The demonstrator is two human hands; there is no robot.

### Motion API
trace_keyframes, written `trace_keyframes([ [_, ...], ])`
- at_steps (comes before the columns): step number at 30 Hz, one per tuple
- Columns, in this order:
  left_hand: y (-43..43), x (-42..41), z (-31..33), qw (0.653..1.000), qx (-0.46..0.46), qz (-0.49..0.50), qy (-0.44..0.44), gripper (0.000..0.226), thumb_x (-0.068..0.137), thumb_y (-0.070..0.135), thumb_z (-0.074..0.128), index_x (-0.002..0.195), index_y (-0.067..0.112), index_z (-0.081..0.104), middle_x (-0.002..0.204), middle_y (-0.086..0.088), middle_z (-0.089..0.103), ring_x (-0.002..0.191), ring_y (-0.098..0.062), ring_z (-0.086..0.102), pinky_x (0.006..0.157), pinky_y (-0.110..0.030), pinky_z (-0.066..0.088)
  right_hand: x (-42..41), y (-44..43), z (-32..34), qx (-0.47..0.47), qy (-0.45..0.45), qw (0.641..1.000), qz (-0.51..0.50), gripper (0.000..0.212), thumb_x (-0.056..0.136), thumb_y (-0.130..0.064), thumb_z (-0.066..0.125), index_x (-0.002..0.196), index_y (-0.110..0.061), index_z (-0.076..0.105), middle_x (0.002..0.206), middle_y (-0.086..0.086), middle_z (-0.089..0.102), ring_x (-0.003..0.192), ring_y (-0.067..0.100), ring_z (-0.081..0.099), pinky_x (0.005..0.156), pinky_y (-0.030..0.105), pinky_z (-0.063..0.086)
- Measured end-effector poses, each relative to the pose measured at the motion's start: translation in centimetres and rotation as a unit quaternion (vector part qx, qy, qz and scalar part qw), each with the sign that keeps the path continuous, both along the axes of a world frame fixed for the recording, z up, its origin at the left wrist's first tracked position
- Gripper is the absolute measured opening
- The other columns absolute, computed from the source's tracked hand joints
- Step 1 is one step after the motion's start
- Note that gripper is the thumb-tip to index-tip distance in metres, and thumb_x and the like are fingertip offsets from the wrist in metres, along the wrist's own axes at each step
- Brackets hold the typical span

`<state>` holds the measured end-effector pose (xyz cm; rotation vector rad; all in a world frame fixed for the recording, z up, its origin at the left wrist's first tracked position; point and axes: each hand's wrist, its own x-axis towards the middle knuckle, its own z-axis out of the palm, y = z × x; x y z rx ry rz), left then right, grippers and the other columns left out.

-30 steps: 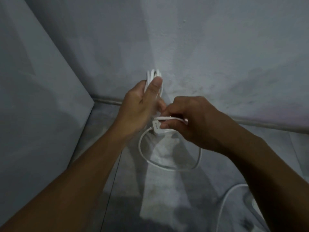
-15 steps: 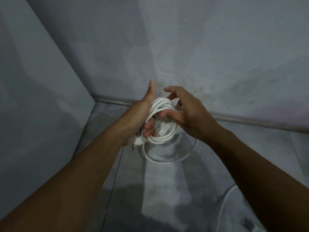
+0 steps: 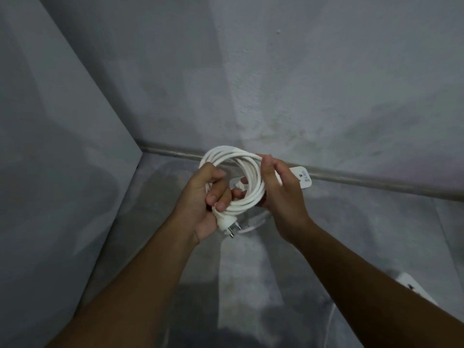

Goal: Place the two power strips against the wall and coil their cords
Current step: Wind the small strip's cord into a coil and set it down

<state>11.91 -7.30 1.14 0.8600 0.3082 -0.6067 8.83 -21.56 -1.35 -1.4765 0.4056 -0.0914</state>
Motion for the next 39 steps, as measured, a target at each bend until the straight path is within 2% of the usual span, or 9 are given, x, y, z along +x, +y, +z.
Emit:
trace_keyframes([
  [7, -1.4, -2.4, -2.3, 0.993, -0.068, 0.097, 0.024, 0.027, 0.085, 0.013, 0.044, 0.059, 0.012, 0.053, 0.057, -0.005, 0.053, 0.061, -0.020, 0.057, 0.067, -0.032, 0.054, 0.7, 1.8, -0.2, -0.080, -0.055, 0.993, -0.064, 0.032, 0.103, -0.047, 0.043, 0.118, -0.028, 0.064, 0.092, 0.005, 0.072, 0.079, 0.022, 0.071, 0.077, 0.050, 0.060],
  [10, -2.0, -2.7, -3.7, 0.995, 0.021, 0.090, 0.022, 0.039, 0.098, 0.023, 0.044, 0.079, 0.009, 0.075, 0.083, -0.012, 0.075, 0.082, -0.024, 0.072, 0.074, -0.032, 0.058, 1.6, 1.6, -0.9, -0.130, -0.062, 0.987, -0.077, 0.033, 0.105, -0.041, 0.045, 0.099, -0.021, 0.071, 0.080, 0.001, 0.072, 0.075, 0.021, 0.069, 0.074, 0.050, 0.057],
  [13, -2.4, -3.1, -5.7, 0.968, 0.215, 0.122, -0.052, 0.036, 0.100, 0.040, 0.050, 0.117, 0.014, 0.068, 0.107, -0.010, 0.076, 0.101, -0.025, 0.072, 0.088, -0.040, 0.056, 2.1, 1.2, -1.7, -0.159, -0.055, 0.983, -0.075, 0.033, 0.103, -0.040, 0.050, 0.095, -0.019, 0.074, 0.077, 0.001, 0.073, 0.073, 0.020, 0.070, 0.072, 0.046, 0.057],
  [18, -2.7, -4.6, -6.5, 0.891, 0.403, 0.163, -0.128, 0.033, 0.098, 0.042, 0.054, 0.108, 0.014, 0.069, 0.100, -0.001, 0.075, 0.094, -0.012, 0.071, 0.085, -0.032, 0.056, 2.6, 0.9, -3.6, -0.216, -0.097, 0.971, -0.032, 0.029, 0.099, -0.035, 0.058, 0.101, -0.013, 0.078, 0.081, 0.001, 0.077, 0.073, 0.019, 0.073, 0.070, 0.047, 0.057],
  [22, -3.0, -5.4, -7.3, 0.859, 0.494, 0.121, -0.051, 0.041, 0.101, 0.043, 0.041, 0.118, 0.011, 0.059, 0.118, -0.010, 0.066, 0.112, -0.029, 0.061, 0.100, -0.047, 0.046, 2.9, 0.5, -4.7, -0.252, -0.098, 0.963, -0.018, 0.025, 0.098, -0.031, 0.062, 0.097, -0.012, 0.078, 0.078, 0.005, 0.076, 0.067, 0.020, 0.071, 0.066, 0.045, 0.056],
  [27, -2.3, -4.9, -8.4, 0.888, 0.450, 0.092, 0.011, 0.025, 0.092, 0.033, 0.062, 0.092, 0.011, 0.075, 0.083, -0.009, 0.075, 0.080, -0.028, 0.072, 0.078, -0.043, 0.060, 2.3, 0.0, -5.7, -0.274, -0.089, 0.957, -0.008, 0.016, 0.098, -0.026, 0.064, 0.100, -0.017, 0.076, 0.078, -0.006, 0.074, 0.060, 0.010, 0.069, 0.058, 0.037, 0.059],
  [30, -2.0, -4.6, -9.5, 0.898, 0.428, 0.085, 0.063, 0.021, 0.078, 0.036, 0.072, 0.076, 0.016, 0.077, 0.073, -0.004, 0.076, 0.074, -0.028, 0.074, 0.076, -0.050, 0.061, 2.3, 0.3, -5.4, -0.286, -0.091, 0.954, -0.009, 0.008, 0.096, -0.024, 0.066, 0.093, -0.017, 0.068, 0.077, -0.012, 0.069, 0.071, 0.004, 0.067, 0.063, 0.018, 0.052],
  [34, -2.2, -4.2, -10.1, 0.901, 0.412, 0.106, 0.081, 0.022, 0.068, 0.035, 0.074, 0.074, 0.014, 0.076, 0.070, -0.003, 0.076, 0.070, -0.027, 0.075, 0.075, -0.049, 0.062, 2.0, 0.0, -5.7, -0.416, -0.129, 0.900, 0.021, 0.012, 0.099, -0.016, 0.058, 0.096, -0.012, 0.069, 0.090, 0.003, 0.071, 0.085, 0.017, 0.063, 0.080, 0.035, 0.049],
  [39, -1.9, -3.4, -8.5, 0.890, 0.421, 0.173, 0.029, 0.065, 0.076, 0.016, 0.080, 0.126, 0.036, 0.043, 0.105, -0.009, 0.071, 0.088, -0.028, 0.072, 0.080, -0.047, 0.060, 0.1, -1.9, -6.2, -0.521, -0.105, 0.828, 0.180, 0.052, 0.107, -0.025, 0.031, 0.154, -0.004, 0.030, 0.164, 0.014, 0.026, 0.149, 0.020, 0.029, 0.120, 0.031, 0.028],
])
